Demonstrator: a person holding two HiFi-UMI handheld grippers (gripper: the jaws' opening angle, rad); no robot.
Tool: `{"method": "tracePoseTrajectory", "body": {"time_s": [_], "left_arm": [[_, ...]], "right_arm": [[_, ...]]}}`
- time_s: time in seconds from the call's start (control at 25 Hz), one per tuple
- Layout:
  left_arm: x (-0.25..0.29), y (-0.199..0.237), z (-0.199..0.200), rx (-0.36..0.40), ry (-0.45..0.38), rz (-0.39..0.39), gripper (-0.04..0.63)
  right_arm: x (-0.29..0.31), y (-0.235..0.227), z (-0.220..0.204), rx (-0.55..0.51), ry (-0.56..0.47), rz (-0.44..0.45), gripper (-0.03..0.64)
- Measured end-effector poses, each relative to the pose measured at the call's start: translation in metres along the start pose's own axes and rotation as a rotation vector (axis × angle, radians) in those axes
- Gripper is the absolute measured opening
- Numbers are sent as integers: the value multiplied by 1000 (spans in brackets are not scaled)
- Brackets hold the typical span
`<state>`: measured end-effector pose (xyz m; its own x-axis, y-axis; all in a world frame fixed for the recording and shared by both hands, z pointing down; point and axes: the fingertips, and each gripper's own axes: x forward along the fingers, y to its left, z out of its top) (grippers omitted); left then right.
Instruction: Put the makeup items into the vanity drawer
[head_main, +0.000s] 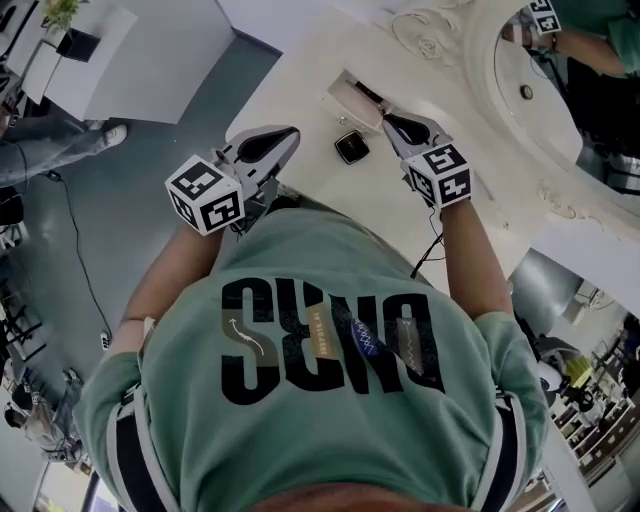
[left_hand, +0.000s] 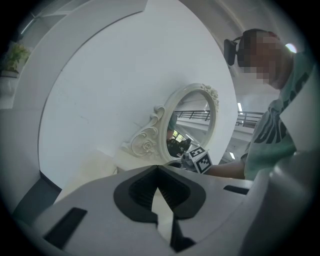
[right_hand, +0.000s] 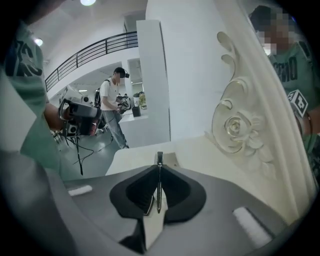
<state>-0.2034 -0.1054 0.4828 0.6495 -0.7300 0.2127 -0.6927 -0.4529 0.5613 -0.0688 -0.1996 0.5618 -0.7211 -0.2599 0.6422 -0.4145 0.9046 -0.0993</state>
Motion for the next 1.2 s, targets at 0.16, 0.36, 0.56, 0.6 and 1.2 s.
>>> {"method": "tracePoseTrajectory", "body": {"time_s": [0.16,0.36,0.56,0.6,1.2], "left_arm": [[-8,14,-3,-20,-2,19,3],[-21,30,-3,-37,-13,55,3],[-28,43,2,-44,-28,83,3],[-28,44,3,-46,-30,86,3],[3,35,8,-30,3,54,3]], "right_arm": [[35,-2,0,-61,70,22,37],[68,-5,-6,-118,155,40,37],[90,-13,-16,-140,224,32,38],[93,-14,-18,-145,233,33,38],[81,-14,-20,-90,201,83,77]]}}
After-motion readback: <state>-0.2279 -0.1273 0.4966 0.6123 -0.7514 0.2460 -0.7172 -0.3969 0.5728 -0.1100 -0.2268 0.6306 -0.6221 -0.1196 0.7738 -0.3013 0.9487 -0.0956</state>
